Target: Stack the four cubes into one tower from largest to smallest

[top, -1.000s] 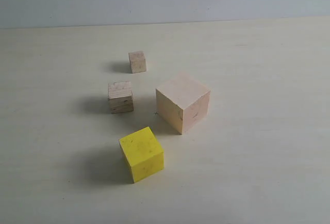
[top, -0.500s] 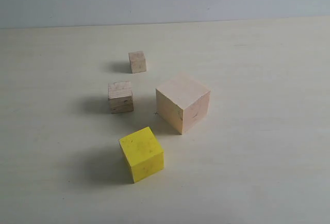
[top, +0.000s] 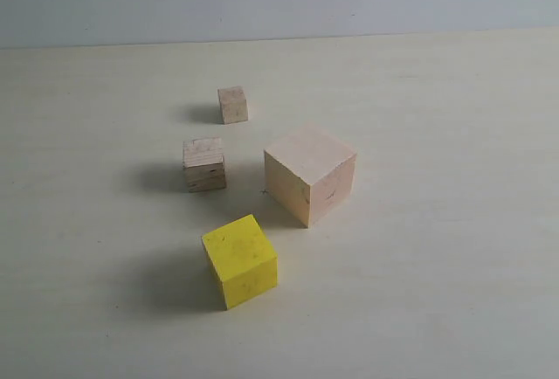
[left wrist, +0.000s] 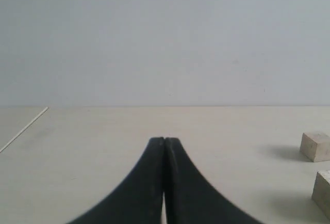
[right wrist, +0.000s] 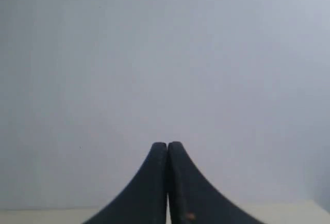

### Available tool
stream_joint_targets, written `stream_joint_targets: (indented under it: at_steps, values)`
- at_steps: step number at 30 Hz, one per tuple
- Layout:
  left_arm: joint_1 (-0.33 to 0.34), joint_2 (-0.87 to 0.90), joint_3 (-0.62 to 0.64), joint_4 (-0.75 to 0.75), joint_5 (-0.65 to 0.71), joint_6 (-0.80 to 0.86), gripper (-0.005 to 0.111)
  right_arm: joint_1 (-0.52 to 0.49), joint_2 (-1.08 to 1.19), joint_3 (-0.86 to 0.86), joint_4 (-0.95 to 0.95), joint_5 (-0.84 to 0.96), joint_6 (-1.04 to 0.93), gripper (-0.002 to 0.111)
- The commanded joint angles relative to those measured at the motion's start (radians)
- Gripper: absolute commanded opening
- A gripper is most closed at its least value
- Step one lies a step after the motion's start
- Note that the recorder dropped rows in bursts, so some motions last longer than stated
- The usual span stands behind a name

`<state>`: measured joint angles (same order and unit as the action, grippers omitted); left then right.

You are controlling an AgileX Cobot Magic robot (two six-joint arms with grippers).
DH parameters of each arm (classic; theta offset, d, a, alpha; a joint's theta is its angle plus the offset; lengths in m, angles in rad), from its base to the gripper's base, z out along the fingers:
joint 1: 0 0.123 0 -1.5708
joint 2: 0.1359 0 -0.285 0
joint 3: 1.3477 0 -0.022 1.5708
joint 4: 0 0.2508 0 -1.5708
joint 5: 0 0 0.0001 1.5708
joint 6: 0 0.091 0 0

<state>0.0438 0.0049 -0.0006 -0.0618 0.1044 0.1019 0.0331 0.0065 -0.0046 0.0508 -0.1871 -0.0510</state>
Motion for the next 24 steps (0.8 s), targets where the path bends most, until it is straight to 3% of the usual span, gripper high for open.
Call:
stream_joint_targets:
  at_steps: [1, 7, 10, 13, 16, 19, 24]
  values:
    - [-0.006, -0.005, 0.001, -0.001, -0.020, 0.001, 0.000, 0.001, -0.007, 0.005, -0.002, -0.053, 0.000, 0.000]
    - [-0.006, -0.005, 0.001, 0.002, -0.069, 0.008, 0.000, 0.001, -0.007, 0.005, 0.008, -0.217, 0.011, 0.000]
    - [-0.006, -0.005, 0.001, -0.003, -0.167, -0.126, 0.000, 0.001, -0.007, -0.017, 0.058, -0.311, 0.059, 0.000]
    - [-0.008, -0.005, -0.062, -0.003, -0.153, -0.172, 0.000, 0.001, -0.007, -0.123, 0.058, -0.265, 0.059, 0.000]
    - [-0.027, 0.078, -0.161, -0.003, -0.142, -0.201, 0.000, 0.001, 0.111, -0.288, 0.058, -0.090, 0.088, 0.000]
    - [-0.094, 0.230, -0.274, -0.003, -0.142, -0.214, 0.000, 0.022, 0.273, -0.391, 0.043, -0.024, 0.231, 0.000]
    - [-0.277, 0.463, -0.395, -0.001, -0.138, -0.214, 0.000, 0.167, 0.482, -0.445, 0.043, 0.032, 0.237, 0.000]
